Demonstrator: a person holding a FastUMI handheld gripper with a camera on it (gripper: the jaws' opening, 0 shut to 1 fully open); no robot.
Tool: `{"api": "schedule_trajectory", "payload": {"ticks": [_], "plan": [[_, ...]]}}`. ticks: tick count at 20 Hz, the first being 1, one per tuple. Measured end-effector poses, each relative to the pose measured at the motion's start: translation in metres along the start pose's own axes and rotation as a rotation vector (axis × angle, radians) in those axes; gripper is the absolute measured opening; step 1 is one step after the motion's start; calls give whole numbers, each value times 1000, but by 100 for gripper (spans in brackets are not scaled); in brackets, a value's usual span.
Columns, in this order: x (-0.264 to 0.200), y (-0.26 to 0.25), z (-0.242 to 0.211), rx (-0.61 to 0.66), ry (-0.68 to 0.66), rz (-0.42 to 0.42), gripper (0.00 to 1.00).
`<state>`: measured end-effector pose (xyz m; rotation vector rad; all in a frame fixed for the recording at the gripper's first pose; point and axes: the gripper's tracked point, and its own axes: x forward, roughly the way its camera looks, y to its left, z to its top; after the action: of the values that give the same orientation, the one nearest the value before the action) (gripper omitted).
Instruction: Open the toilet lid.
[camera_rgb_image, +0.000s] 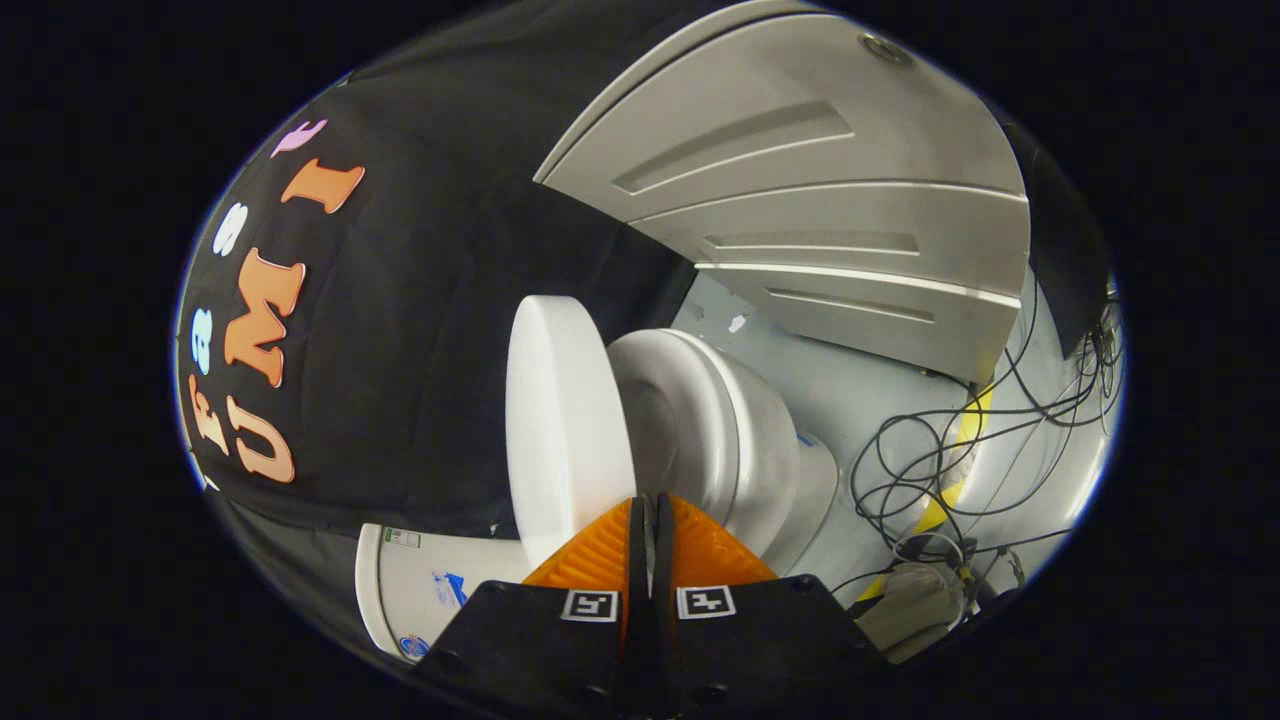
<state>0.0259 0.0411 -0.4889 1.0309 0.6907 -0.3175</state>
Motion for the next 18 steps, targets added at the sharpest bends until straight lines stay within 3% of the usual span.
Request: {"api": "schedule_trajectory", "payload": {"ticks": [5,10,18], "plan": [[-11,46,12,-102,-83,29,8],[-29,92,6,-249,-111,46,8],[-40,136,-10,-374,-125,68,8]]}}
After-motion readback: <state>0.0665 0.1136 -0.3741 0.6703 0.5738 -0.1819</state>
